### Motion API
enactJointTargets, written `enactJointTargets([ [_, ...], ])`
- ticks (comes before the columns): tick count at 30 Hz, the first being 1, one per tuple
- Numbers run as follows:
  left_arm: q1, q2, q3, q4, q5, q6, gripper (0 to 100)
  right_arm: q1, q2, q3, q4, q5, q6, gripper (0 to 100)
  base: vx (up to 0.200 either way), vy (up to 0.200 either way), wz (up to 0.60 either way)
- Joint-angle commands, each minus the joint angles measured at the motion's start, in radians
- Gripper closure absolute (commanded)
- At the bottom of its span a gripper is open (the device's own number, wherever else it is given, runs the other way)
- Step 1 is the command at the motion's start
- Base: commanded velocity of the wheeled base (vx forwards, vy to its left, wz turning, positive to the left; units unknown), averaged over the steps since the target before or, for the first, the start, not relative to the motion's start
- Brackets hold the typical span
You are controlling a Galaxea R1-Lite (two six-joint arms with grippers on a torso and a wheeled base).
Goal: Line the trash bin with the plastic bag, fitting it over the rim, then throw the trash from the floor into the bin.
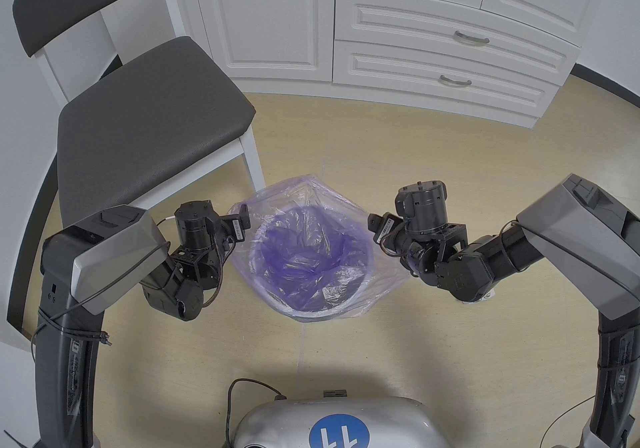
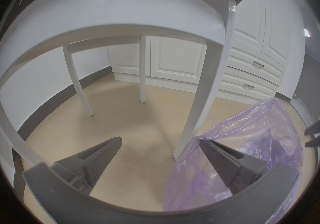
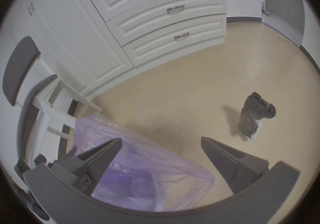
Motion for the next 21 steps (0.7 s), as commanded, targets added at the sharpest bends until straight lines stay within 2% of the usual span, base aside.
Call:
enactJointTargets([
  [1,0.002,-0.002,0.004,0.006,0.000,0.000,0,-0.012,0.018,-0.013,0.064,0.029,0.002,0,0.000,0.000,0.00],
  [10,0.002,-0.025,0.050,0.046,-0.006,0.001,0,-0.044,0.086,-0.070,0.093,0.043,0.022,0,0.000,0.000,0.00],
  [11,0.002,-0.046,0.067,0.118,-0.006,0.001,0,-0.049,0.104,-0.088,0.090,0.043,0.032,0,0.000,0.000,0.00],
  [14,0.004,-0.069,0.071,0.196,-0.006,-0.003,0,-0.050,0.118,-0.099,0.085,0.043,0.042,0,0.000,0.000,0.00],
  [21,0.021,-0.062,0.058,0.210,-0.006,-0.003,0,-0.055,0.135,-0.122,0.076,0.043,0.074,0,0.000,0.000,0.00],
])
